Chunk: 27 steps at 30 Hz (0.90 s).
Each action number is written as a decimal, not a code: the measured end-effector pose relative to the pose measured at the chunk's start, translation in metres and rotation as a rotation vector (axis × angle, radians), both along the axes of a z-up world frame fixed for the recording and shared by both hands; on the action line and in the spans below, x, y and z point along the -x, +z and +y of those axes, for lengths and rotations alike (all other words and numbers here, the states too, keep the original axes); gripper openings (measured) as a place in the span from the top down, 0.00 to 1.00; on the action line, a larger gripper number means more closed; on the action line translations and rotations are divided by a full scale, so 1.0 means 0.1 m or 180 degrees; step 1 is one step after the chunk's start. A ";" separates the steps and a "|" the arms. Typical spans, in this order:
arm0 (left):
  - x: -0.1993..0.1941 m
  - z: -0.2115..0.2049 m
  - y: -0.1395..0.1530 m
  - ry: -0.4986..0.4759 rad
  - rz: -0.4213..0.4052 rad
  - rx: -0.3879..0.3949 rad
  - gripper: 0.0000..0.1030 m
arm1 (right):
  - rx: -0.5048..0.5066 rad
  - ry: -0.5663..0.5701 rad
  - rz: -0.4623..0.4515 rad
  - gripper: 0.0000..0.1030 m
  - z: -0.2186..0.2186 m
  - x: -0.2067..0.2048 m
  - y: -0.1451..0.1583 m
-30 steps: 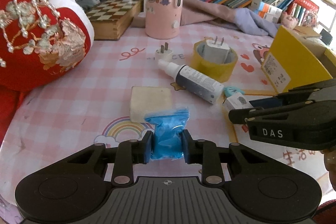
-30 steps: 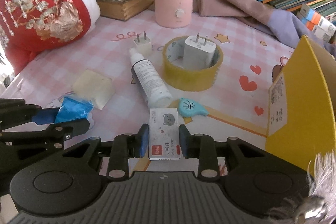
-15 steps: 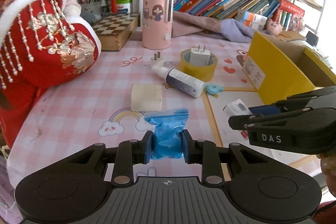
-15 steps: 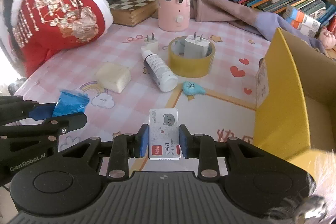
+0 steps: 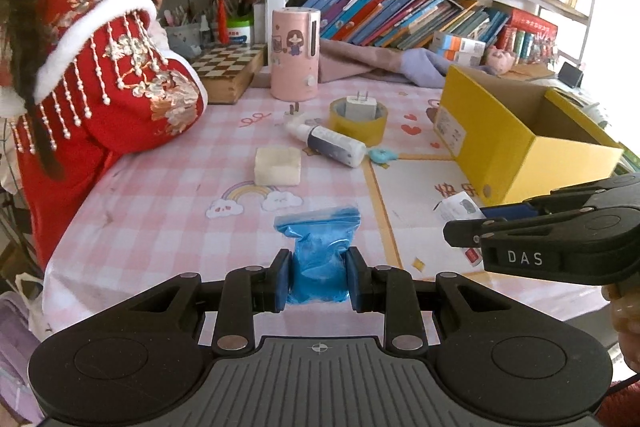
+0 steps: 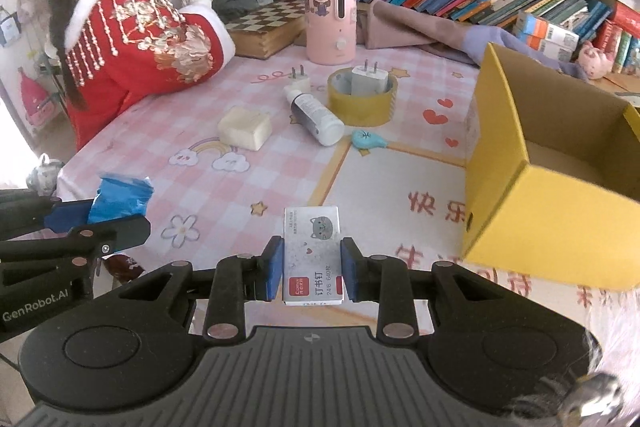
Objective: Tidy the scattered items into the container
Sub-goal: 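Carry the blue packet and white card box with both tools over the yellow box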
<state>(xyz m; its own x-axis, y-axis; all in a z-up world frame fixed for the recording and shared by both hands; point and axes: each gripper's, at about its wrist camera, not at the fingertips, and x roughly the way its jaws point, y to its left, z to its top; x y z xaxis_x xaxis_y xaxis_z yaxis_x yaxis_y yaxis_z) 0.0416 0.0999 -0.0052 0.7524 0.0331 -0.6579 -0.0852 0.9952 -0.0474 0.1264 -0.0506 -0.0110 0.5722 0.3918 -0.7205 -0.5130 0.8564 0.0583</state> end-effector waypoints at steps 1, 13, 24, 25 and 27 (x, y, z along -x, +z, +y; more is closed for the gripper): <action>0.05 -0.02 0.00 -0.0006 -0.0002 0.0001 0.74 | -0.0009 -0.0013 -0.0005 0.73 -0.03 0.04 0.01; 0.35 -0.36 -0.01 -0.0286 0.0018 0.0014 0.74 | -0.0045 -0.0362 0.0039 0.73 -0.50 0.51 -0.03; 0.37 -0.82 -0.03 -0.0812 0.0034 0.0047 0.74 | -0.0028 -0.0883 0.0064 0.73 -1.06 0.84 -0.04; 0.37 -0.87 -0.03 -0.0862 0.0037 0.0055 0.74 | -0.0020 -0.0935 0.0067 0.73 -1.12 0.88 -0.04; 0.36 -0.98 -0.04 -0.0984 0.0048 0.0065 0.74 | -0.0008 -0.1050 0.0070 0.73 -1.23 0.94 -0.03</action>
